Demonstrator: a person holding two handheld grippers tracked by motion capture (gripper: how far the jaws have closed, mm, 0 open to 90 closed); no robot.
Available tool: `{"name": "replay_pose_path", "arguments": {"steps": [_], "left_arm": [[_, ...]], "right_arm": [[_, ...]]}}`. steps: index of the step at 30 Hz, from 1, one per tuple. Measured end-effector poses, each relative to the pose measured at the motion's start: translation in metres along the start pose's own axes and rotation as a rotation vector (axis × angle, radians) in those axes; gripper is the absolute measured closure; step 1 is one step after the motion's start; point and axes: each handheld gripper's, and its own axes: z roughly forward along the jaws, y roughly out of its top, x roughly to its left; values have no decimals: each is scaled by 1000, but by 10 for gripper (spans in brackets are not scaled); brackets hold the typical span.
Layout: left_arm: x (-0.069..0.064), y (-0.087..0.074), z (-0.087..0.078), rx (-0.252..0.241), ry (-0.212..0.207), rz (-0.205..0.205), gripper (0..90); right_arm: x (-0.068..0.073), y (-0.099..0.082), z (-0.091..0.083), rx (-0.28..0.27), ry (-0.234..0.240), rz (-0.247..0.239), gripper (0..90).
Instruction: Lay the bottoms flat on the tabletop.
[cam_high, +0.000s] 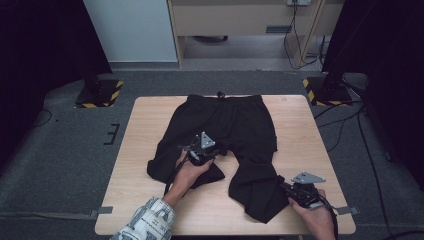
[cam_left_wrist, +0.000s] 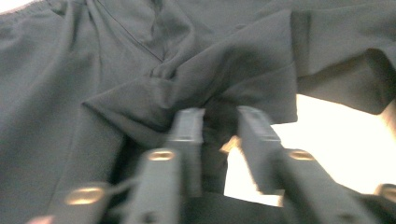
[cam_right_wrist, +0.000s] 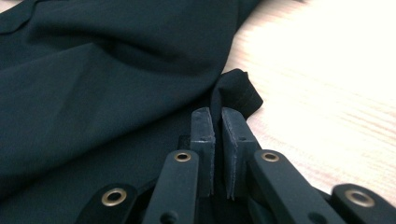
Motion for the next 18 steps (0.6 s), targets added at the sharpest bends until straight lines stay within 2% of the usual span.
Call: {"name": "replay_pose_path", "arguments": {"steps": [1,3,10,16,18], "left_arm": [[2,0,1,2,-7,-7,840],[5,2,-1,-6,-1,-24,894],[19,9,-13,-55,24,-72,897],[34,5,-15,-44,29,-114,897],[36,4,-17,-47,30,-115,897]], "right_arm": [[0,-1,-1,1,4,-3,844],[1,-2,-4,9,5,1,846],[-1,-11,-16,34,11,-3,849],[-1,-24,-34,76,21,-22,848],[-2,-30,-42,85,18,-27,847]]}}
